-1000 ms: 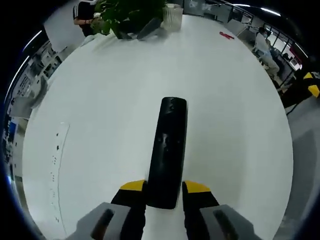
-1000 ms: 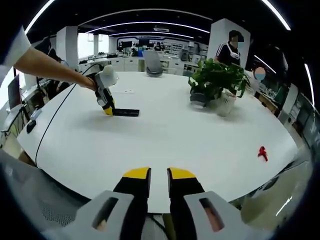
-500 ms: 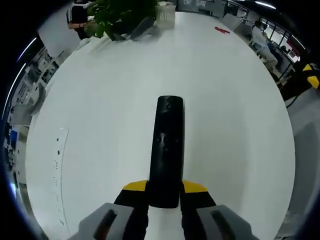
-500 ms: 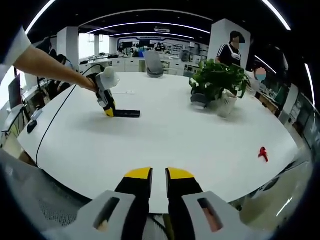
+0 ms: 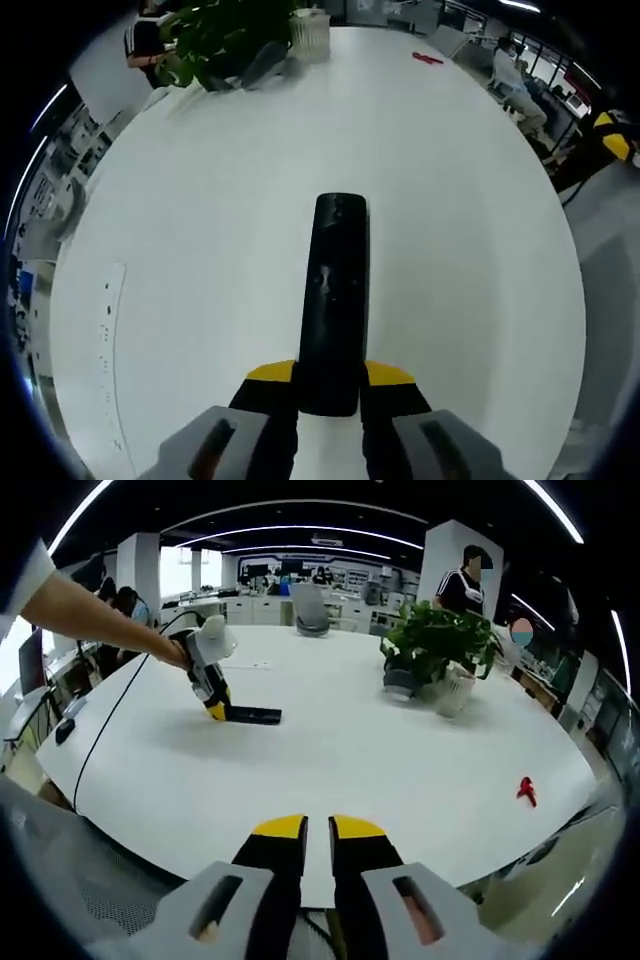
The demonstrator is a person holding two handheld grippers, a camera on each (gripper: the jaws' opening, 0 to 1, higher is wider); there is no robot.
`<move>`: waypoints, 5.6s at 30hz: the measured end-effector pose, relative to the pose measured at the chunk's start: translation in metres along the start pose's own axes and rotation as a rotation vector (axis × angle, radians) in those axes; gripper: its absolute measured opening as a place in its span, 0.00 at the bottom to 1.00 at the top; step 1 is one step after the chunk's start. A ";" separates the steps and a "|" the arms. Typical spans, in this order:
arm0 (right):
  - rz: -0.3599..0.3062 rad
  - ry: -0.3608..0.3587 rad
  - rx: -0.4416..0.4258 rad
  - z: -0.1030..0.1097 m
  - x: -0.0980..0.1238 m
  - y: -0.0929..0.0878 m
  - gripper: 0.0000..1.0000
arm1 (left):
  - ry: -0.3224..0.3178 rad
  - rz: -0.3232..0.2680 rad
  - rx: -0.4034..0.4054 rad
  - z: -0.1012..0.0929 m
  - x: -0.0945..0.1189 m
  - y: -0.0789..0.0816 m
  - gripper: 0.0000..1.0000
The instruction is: Press the specified remote control buttons in sequence, fully releasing each button before pressing the next.
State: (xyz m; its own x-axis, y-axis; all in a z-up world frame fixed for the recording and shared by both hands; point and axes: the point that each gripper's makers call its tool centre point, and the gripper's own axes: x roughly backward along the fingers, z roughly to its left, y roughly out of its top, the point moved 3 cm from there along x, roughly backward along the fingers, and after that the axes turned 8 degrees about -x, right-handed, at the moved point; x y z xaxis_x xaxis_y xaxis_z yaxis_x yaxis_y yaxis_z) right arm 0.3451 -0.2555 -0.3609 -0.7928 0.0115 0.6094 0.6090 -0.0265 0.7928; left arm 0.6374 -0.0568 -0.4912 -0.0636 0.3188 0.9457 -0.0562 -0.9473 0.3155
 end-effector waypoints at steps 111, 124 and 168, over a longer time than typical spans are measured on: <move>0.039 0.086 -0.055 0.014 0.004 -0.003 0.00 | -0.029 0.018 -0.034 -0.215 0.038 -0.019 0.22; 0.025 0.100 -0.077 0.014 0.005 -0.001 0.00 | -0.017 0.006 -0.010 -0.236 0.045 -0.022 0.22; 0.394 0.433 -0.035 0.112 -0.065 0.011 0.00 | -0.023 -0.096 -0.011 -0.277 0.032 -0.025 0.24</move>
State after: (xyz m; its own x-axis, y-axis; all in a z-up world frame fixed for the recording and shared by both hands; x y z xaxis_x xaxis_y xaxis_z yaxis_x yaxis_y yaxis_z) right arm 0.4066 -0.1448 -0.3905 -0.4491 -0.4149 0.7913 0.8647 0.0214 0.5019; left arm 0.3609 -0.0136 -0.4908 -0.0340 0.4075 0.9126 -0.0722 -0.9117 0.4044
